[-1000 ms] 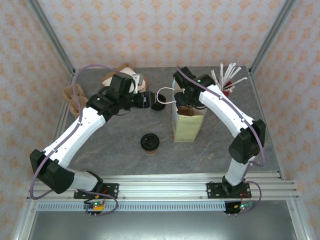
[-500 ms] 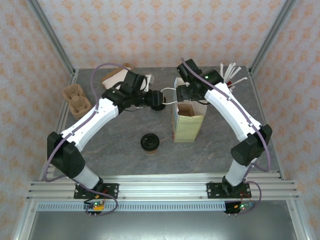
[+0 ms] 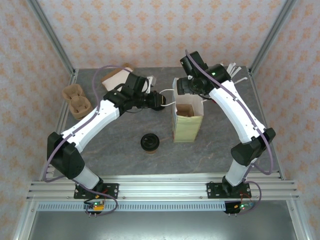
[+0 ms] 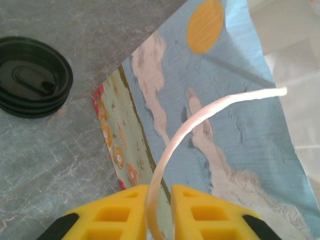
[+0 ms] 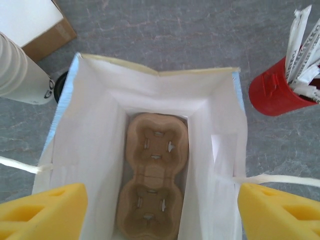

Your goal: Pack the takeout coffee

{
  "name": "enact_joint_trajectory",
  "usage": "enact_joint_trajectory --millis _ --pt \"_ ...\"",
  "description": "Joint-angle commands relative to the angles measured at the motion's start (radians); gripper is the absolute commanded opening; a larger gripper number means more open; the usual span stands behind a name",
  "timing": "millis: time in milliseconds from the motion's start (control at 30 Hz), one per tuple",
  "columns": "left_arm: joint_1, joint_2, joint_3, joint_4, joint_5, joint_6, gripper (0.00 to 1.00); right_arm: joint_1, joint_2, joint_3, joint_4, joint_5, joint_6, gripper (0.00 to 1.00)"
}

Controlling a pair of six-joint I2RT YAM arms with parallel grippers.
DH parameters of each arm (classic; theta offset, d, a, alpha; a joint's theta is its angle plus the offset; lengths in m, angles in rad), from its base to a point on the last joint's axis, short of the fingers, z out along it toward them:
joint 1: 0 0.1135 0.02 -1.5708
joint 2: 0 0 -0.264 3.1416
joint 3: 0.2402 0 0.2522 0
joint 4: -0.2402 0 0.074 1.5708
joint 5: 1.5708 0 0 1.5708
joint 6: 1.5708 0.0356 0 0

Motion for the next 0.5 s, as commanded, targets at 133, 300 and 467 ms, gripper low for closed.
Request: enact_joint_trajectory --millis 133,300,467 --pt "-0.037 -0.087 -0.067 0.056 0.018 -0.071 0.17 -0.005 0.007 0.110 -0.034 -0.066 -0.032 0.79" --pt "-0.052 -0.101 -0.092 0.089 0.065 -0.114 0.17 -0.005 0.013 0.132 -0.018 -0.123 -0.037 0.79" --pt "-0.052 -0.149 -0.073 -0.009 -0.028 -0.066 0.37 -0.001 -0.035 0.098 0.023 -0.200 -0.072 0.78"
